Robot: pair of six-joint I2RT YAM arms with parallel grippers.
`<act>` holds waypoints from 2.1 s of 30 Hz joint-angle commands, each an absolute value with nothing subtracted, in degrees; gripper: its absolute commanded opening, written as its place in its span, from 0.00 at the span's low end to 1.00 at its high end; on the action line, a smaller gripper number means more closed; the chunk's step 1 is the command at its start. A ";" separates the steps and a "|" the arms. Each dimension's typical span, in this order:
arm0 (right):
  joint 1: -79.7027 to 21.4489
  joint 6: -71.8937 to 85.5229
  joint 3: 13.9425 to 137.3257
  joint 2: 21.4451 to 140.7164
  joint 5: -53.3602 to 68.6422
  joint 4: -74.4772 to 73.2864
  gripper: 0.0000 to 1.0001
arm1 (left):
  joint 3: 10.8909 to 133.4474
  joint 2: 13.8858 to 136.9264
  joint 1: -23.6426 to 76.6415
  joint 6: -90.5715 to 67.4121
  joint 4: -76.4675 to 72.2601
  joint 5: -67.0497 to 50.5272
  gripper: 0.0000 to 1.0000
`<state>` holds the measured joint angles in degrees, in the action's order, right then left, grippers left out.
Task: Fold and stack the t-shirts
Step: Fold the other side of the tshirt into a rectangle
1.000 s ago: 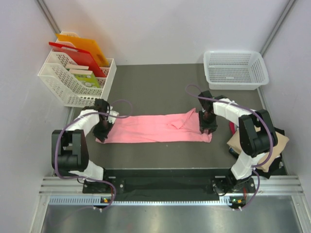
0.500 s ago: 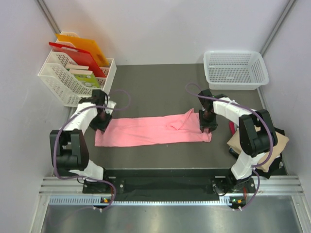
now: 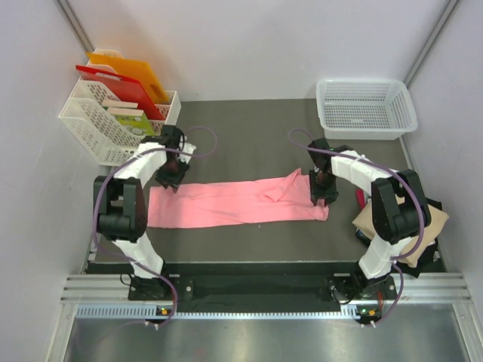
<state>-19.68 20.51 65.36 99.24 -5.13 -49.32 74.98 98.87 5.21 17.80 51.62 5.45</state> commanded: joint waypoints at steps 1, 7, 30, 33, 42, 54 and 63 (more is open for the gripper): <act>-18.98 20.13 67.24 98.35 -6.33 -50.01 0.38 | 71.99 102.21 6.68 16.08 48.53 5.62 0.43; -18.98 20.13 67.15 98.52 -6.42 -50.10 0.38 | 69.17 104.15 6.42 17.23 45.71 9.49 0.40; -15.46 19.51 76.36 100.11 -15.02 -53.52 0.37 | 67.75 93.78 -0.88 21.27 46.66 10.82 0.38; -17.74 19.42 82.69 99.49 -16.70 -56.07 0.39 | 71.27 92.99 1.39 19.60 49.48 9.14 0.39; -30.48 20.83 94.30 106.69 -1.94 -58.71 0.41 | 70.14 93.34 5.89 16.70 51.42 5.89 0.39; -35.15 22.76 95.71 114.60 5.62 -56.77 0.42 | 63.37 96.15 5.89 16.08 45.97 6.86 0.37; -35.95 23.64 94.40 114.96 6.50 -57.66 0.43 | 63.81 96.50 5.89 15.82 45.79 6.15 0.37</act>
